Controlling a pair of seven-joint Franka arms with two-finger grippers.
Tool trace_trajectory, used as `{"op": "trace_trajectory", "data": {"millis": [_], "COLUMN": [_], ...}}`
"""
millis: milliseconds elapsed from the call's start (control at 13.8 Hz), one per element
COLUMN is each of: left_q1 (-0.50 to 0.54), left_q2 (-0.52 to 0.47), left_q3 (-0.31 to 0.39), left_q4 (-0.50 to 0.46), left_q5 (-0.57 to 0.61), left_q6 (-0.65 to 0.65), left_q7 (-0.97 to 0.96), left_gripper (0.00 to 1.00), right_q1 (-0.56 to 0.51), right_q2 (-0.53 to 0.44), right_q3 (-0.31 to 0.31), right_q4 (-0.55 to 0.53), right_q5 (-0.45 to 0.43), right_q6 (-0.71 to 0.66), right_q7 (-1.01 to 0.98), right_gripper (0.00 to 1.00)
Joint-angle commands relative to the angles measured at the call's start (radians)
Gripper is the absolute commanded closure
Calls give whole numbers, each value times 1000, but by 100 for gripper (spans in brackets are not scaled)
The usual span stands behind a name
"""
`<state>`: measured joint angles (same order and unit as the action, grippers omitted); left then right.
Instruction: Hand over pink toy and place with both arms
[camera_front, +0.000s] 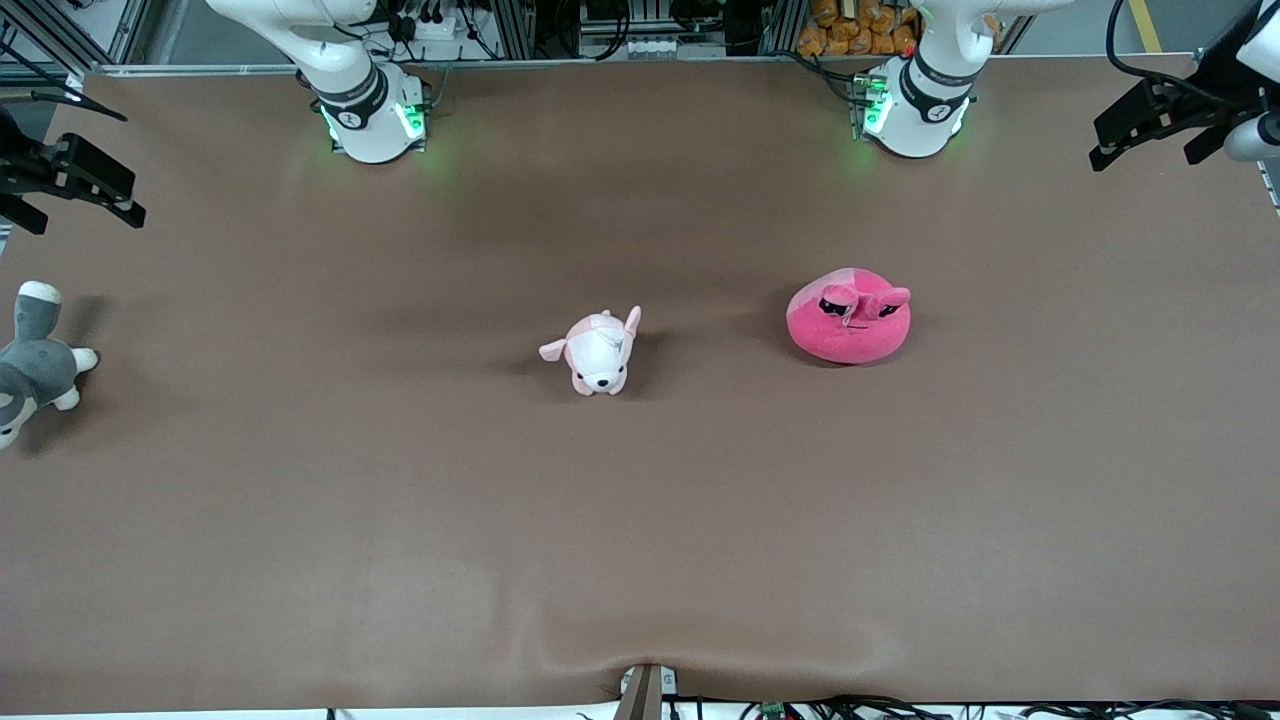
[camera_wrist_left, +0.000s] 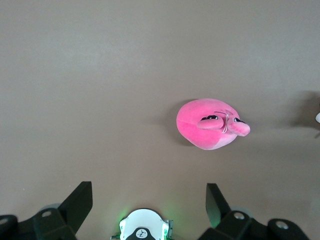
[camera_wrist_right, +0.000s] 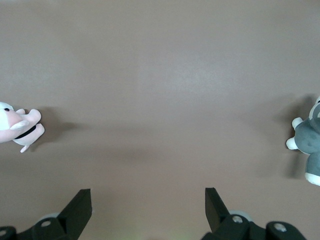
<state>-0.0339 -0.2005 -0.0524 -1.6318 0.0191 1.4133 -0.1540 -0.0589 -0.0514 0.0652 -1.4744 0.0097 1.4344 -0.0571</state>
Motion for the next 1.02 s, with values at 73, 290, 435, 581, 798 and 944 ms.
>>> {"op": "trace_trajectory", "data": {"millis": [73,290,435,581,798,944], "left_q1": [0,0,3,2,0,0], "left_q2": [12,13,13,13,15,15], "left_q3": [2,3,3,2,2,0], "left_q4": [39,44,43,38,30,30], "left_q5": [5,5,5,5,5,5], "left_q6": [-23,-23,-23,-23,-23,-25], "left_q7": [-15,-29,-30,-30,-32,-32], "left_gripper": [0,0,0,0,0,0], "right_q1": [-12,-12,-12,-12,-12,-12], "right_q2": [5,5,5,7,5,7], "right_q3": [2,2,2,2,2,2], "right_q4": [17,17,17,17,17,17], "right_q5": [12,12,12,12,12,12], "right_q6": [-12,-12,-14,-14,-14,-15], "right_q7": [-16,-16,-16,-18,-18,-18], "right_gripper": [0,0,0,0,0,0]}}
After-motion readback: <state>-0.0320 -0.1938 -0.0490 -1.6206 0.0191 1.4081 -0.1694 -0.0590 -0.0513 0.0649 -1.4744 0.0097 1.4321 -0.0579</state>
